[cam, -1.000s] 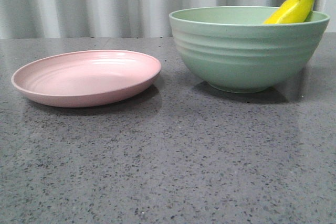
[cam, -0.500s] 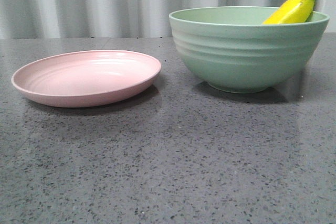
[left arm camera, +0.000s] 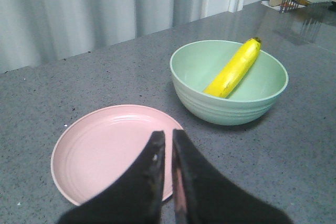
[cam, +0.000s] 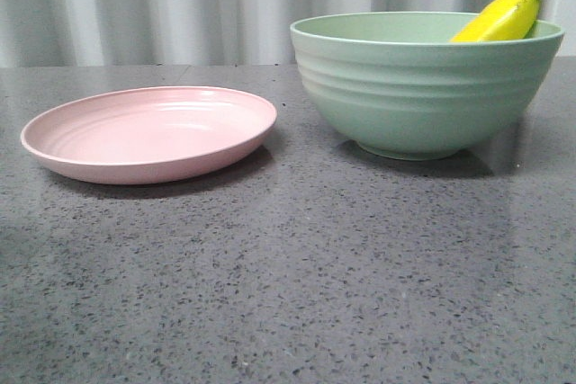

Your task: Transfer banana from pink plate to green bowl

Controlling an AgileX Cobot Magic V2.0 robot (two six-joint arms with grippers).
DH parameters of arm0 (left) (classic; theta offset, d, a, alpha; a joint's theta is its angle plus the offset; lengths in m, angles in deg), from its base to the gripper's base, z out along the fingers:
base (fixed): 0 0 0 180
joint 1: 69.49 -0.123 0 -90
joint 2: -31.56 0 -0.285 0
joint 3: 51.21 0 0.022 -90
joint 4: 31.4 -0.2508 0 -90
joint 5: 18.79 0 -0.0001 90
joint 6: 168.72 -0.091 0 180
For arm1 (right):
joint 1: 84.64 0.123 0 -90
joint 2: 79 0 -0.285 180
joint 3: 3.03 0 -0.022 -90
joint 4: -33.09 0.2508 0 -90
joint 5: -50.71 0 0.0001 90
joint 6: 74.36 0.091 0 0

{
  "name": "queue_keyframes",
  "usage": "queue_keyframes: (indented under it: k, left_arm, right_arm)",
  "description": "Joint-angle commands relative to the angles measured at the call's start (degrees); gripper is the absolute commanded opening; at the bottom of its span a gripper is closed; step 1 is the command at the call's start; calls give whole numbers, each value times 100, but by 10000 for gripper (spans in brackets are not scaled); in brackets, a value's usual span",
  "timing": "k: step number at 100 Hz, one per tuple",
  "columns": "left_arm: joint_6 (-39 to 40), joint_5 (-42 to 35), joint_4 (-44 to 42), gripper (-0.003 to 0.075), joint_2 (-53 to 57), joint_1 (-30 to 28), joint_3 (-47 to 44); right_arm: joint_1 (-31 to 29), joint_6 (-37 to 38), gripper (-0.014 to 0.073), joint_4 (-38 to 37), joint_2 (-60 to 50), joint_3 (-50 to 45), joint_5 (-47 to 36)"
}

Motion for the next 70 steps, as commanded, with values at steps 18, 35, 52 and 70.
queue_keyframes:
  k: [18, 35, 52, 70]
  left_arm:
    - [25, -1202, 30, -19, 1194, -3, -1358]
    - [25, -1340, -1, -18, 1766, -3, -2062]
    - [25, -1253, -1, -18, 1993, -3, -2389]
    - [25, -1238, -1, -19, 1993, -3, -2597]
  right_arm:
    - [-34, -66, -80, -132, -1191, -796, -891]
    - [-34, -66, -80, -179, -1947, -1243, -1046]
    - [-34, -66, -80, -182, -1997, -1348, -696]
    - [-34, -66, -80, -182, -1997, -1348, -643]
